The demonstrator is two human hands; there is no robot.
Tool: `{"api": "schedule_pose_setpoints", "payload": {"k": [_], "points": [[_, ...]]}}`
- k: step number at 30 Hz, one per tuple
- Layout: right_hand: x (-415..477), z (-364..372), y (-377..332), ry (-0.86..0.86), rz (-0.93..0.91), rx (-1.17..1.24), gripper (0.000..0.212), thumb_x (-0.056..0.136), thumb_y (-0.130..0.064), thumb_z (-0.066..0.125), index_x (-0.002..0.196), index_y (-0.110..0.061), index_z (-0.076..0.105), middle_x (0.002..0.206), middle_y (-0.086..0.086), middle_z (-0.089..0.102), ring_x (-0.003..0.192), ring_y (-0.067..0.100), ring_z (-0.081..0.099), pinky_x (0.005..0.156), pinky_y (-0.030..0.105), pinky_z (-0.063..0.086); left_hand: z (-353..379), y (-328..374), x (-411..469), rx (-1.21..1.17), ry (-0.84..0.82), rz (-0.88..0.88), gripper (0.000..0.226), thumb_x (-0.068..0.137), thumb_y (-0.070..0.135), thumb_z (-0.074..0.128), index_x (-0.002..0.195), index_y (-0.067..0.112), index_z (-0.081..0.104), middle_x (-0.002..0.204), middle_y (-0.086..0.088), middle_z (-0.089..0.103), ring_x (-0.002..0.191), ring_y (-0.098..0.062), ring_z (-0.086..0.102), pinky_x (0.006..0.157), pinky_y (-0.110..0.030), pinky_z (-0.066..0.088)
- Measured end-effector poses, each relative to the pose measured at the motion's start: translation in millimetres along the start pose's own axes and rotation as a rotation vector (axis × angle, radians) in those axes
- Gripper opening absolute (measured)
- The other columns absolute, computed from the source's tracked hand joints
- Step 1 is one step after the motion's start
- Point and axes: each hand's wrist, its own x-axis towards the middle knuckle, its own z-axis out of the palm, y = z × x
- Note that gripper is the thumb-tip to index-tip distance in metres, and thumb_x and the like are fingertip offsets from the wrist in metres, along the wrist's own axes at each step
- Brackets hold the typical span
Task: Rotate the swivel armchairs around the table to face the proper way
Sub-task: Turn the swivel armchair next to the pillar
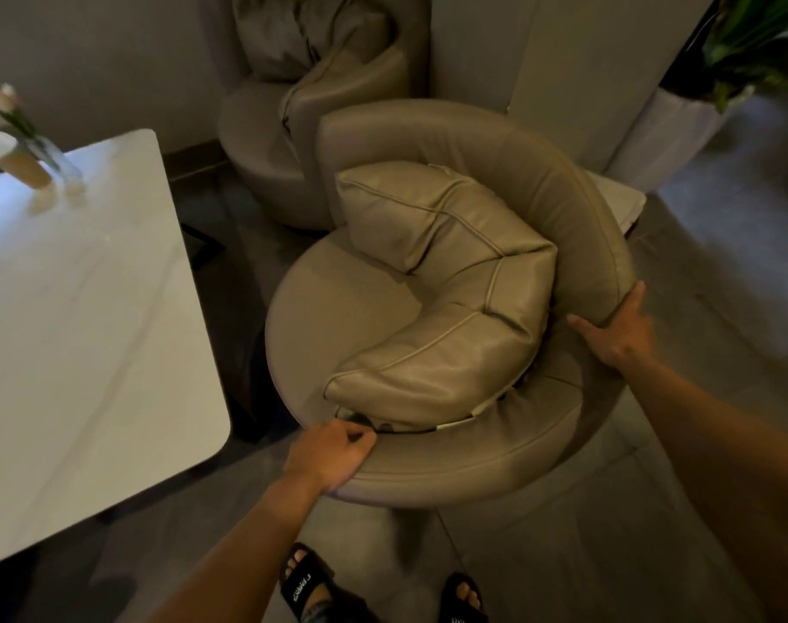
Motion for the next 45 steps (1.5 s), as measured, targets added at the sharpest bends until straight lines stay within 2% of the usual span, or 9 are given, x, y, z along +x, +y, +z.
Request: {"api": "schedule_pose_setpoints", "payload": {"k": [3,6,11,14,19,31,37,41,45], "points": [[-20,-13,6,-0.002,-0.065,0.089,0.119,0.069,-0.069,0.076,0.16,-0.024,0.015,0.158,0.02,0.036,0.142,0.041,0.039,0.114,0.054,0.038,-8,-7,-7,-0.118,-0.013,0.02,0.036,0.091,0.06,0.049,0.113,0.043,0.072,0.117,0.007,0.072,0.108,-0.015,0.065,0.09,-0.031,0.051],[-57,-6,16,0.097,-0.008,0.26,0.122,0.051,-0.081,0.075,0.148,-0.016,0.038,0.145,0.016,0.053,0.131,0.038,0.052,0.106,0.054,0.046,-18,-15,-11,-0.142,0.005,0.026,0.032,0.091,0.059,0.054,0.109,0.04,0.074,0.114,0.008,0.074,0.106,-0.011,0.066,0.093,-0.034,0.053],[-87,31,19,0.093,0.078,0.187,0.139,0.064,-0.048,0.092,0.16,-0.016,-0.003,0.16,0.025,0.03,0.144,0.044,0.034,0.114,0.056,0.035,-10,-11,-5,-0.213,-0.047,0.009,0.033,0.091,0.056,0.057,0.095,0.024,0.064,0.101,0.004,0.071,0.094,-0.011,0.065,0.089,-0.036,0.052],[-81,36,18,0.121,0.103,0.115,0.132,0.073,-0.039,0.088,0.16,-0.015,-0.008,0.154,0.035,0.032,0.139,0.051,0.036,0.11,0.058,0.036,-1,-17,-4,-0.18,-0.003,0.019,0.036,0.09,0.061,0.053,0.094,0.025,0.06,0.094,0.007,0.07,0.088,-0.01,0.065,0.082,-0.033,0.051],[-63,30,16,0.108,0.082,0.039,0.127,0.077,-0.035,0.085,0.16,-0.013,-0.009,0.151,0.036,0.036,0.135,0.052,0.041,0.108,0.057,0.038,15,-7,-6,-0.198,0.029,0.031,0.04,0.09,0.062,0.05,0.1,0.025,0.059,0.102,0.006,0.071,0.095,-0.014,0.066,0.084,-0.03,0.05],[17,9,-18,-0.07,-0.053,-0.025,0.135,0.076,-0.035,0.087,0.158,-0.019,-0.02,0.159,0.028,0.03,0.141,0.048,0.037,0.113,0.055,0.036,47,41,-1,-0.355,0.075,0.048,0.041,0.095,0.061,0.043,0.094,0.021,0.052,0.092,-0.003,0.07,0.093,-0.024,0.067,0.085,-0.037,0.051],[22,5,-31,-0.035,-0.079,0.093,0.124,0.077,-0.04,0.085,0.162,-0.022,-0.003,0.161,0.023,0.03,0.144,0.044,0.033,0.116,0.053,0.033,49,57,1,-0.423,0.083,0.017,0.045,0.092,0.065,0.046,0.098,0.021,0.054,0.098,-0.002,0.07,0.094,-0.019,0.065,0.088,-0.036,0.051],[-22,14,-12,0.119,-0.081,0.279,0.108,0.073,-0.065,0.075,0.159,-0.026,0.021,0.159,0.013,0.037,0.144,0.038,0.037,0.115,0.054,0.035,48,56,0,-0.595,0.329,0.034,0.032,0.089,0.052,0.061,0.092,0.022,0.053,0.091,0.0,0.066,0.085,-0.015,0.062,0.082,-0.034,0.051],[-43,33,-3,0.116,0.006,0.238,0.117,0.075,-0.059,0.077,0.161,-0.03,0.004,0.16,0.016,0.036,0.141,0.044,0.039,0.115,0.055,0.034,55,66,-3,-0.514,0.549,0.088,0.051,0.082,0.054,0.059,0.125,0.028,0.049,0.115,0.004,0.048,0.105,-0.012,0.052,0.095,-0.026,0.045]]}}
